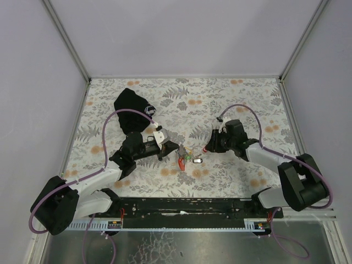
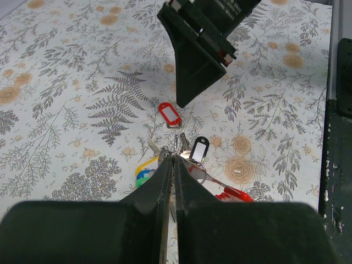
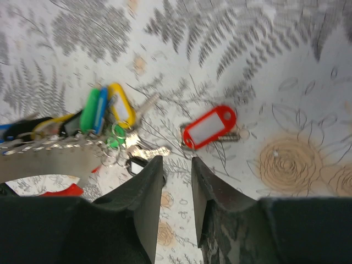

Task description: Put the keys on the keyring

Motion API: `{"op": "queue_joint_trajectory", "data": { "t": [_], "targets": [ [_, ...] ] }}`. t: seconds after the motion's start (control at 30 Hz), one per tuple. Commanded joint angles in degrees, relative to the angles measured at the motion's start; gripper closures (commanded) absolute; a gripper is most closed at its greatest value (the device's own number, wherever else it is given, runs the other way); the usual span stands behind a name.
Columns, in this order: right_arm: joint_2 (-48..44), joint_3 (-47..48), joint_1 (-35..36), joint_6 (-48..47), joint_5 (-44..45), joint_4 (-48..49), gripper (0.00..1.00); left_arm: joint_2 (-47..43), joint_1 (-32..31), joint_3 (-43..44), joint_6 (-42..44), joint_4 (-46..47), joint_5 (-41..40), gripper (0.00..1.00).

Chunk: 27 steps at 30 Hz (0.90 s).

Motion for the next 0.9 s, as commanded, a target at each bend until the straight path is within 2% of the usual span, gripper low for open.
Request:
{"op": "queue_joint_trajectory", "data": {
  "t": [0.0, 0.37, 0.67, 0.87],
  "targets": [
    [3.76, 3.02, 0.53, 4.23, -1.41, -6.76, 0.67, -0.78, -0.01, 0.2, -0.57, 4.48, -0.66, 1.0],
    [11.29, 9.38, 0.57, 2.37, -4.61, -10.59, 0.67, -0.83, -0.01, 0.22, -0.53, 4.39, -0.58, 1.0],
    [14.99, 11.44, 0.57, 1.53, -3.82, -12.22, 0.68, -0.92, 0.03, 0.23, -0.52, 4.24, -0.58, 1.0],
    [16.23, 11.52, 0.58, 1.46, -3.51, -11.92, 0.72, -0.78, 0.04, 0.27, -0.5, 4.21, -0.46, 1.0]
  ]
}}
